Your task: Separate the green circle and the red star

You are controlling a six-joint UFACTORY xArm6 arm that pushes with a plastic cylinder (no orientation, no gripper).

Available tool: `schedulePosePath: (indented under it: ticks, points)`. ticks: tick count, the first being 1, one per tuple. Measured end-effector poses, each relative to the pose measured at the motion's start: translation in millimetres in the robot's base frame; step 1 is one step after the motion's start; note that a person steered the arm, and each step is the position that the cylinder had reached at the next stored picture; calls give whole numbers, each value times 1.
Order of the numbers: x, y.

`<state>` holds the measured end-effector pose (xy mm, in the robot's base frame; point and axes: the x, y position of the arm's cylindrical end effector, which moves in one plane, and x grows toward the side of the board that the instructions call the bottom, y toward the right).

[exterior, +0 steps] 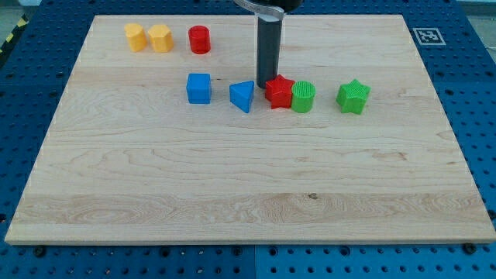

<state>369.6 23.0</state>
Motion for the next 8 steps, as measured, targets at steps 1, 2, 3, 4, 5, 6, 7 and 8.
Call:
schedulePosePath:
  ticks: [1,2,3,4,5,6,7,8]
  points:
    - [-16,-6]
    - [-18,2]
    - [-18,16]
    - [-14,27]
    - [0,27]
    - [9,27]
    - [25,34]
    - [45,37]
